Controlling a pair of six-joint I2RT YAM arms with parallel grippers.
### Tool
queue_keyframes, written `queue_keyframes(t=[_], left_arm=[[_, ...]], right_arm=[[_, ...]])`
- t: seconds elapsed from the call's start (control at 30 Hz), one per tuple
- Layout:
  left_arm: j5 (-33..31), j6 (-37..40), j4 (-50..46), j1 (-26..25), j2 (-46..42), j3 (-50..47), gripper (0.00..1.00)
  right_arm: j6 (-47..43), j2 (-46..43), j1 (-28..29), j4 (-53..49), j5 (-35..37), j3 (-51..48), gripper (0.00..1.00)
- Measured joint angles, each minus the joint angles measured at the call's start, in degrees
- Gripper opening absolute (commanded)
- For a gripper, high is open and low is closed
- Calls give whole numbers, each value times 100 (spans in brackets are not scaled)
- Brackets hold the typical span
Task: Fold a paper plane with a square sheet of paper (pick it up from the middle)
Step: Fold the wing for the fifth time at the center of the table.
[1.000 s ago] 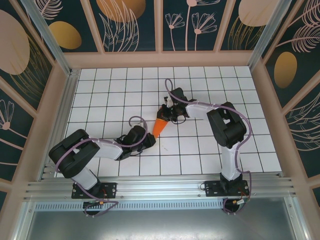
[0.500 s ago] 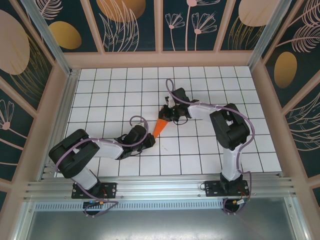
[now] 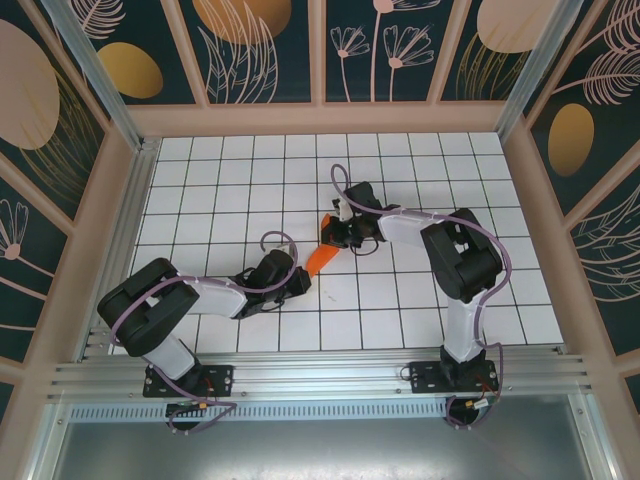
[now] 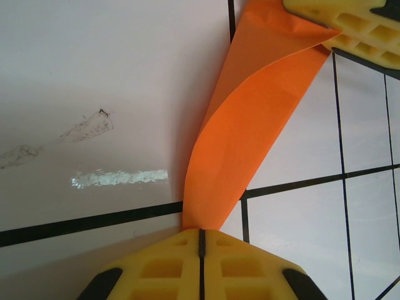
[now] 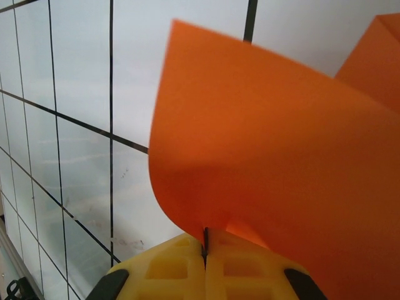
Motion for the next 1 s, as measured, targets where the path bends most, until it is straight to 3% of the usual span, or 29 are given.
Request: queue_keyframes(t=[0.27, 0.67, 0.83, 1.0], left_arm=[[0, 72, -149, 0, 0, 76, 12], [-125, 297, -734, -4, -717, 278, 41], [-149, 442, -831, -4, -614, 411, 42], [-146, 527, -903, -4, -201, 562, 37]], right_arm=[[2, -24, 0, 70, 4, -72, 8], [177, -297, 2, 581, -72, -505, 8], [203, -343, 2, 662, -109, -505, 8], [262, -345, 0, 682, -155, -505, 8]])
